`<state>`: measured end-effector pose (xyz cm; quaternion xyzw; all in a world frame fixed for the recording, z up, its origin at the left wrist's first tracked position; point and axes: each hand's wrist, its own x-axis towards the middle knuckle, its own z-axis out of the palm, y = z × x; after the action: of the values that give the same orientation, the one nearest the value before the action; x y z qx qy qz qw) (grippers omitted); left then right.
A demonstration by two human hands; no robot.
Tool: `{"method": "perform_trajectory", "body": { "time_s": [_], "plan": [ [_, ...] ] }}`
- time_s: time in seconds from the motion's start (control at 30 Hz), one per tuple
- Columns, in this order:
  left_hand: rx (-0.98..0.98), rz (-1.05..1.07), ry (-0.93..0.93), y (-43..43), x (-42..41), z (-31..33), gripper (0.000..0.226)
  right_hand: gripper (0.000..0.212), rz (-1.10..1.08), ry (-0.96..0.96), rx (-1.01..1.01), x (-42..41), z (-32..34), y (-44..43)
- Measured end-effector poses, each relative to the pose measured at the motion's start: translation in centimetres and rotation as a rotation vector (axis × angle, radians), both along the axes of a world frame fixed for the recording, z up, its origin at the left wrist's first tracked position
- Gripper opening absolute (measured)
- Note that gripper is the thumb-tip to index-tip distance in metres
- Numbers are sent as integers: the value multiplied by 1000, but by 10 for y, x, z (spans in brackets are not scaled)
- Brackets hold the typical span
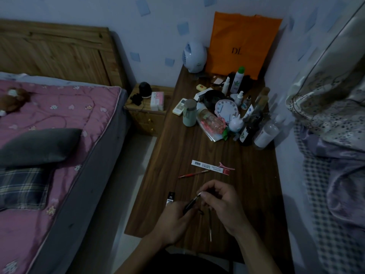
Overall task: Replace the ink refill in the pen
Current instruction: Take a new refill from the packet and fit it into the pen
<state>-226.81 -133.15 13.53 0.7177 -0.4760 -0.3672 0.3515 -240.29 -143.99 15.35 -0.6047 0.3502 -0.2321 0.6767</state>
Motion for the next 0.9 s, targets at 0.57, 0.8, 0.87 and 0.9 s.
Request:
{"method": "perform_trajectory", "body": {
  "time_s": [0.57,0.8,0.87,0.9],
  "plan": [
    [28,-9,53,-2,-7,18,35,12,12,-70,133,-1,-2,7],
    [66,-18,119,-3,-10,25,34,12,-15,-85,104,-2,-2,9],
    [59,-1,125,-4,-10,25,33,17,-30,-131,147,-3,-3,10],
    [54,7,124,-4,-11,24,32,23,-32,-145,168,-4,-3,10]
  ]
}}
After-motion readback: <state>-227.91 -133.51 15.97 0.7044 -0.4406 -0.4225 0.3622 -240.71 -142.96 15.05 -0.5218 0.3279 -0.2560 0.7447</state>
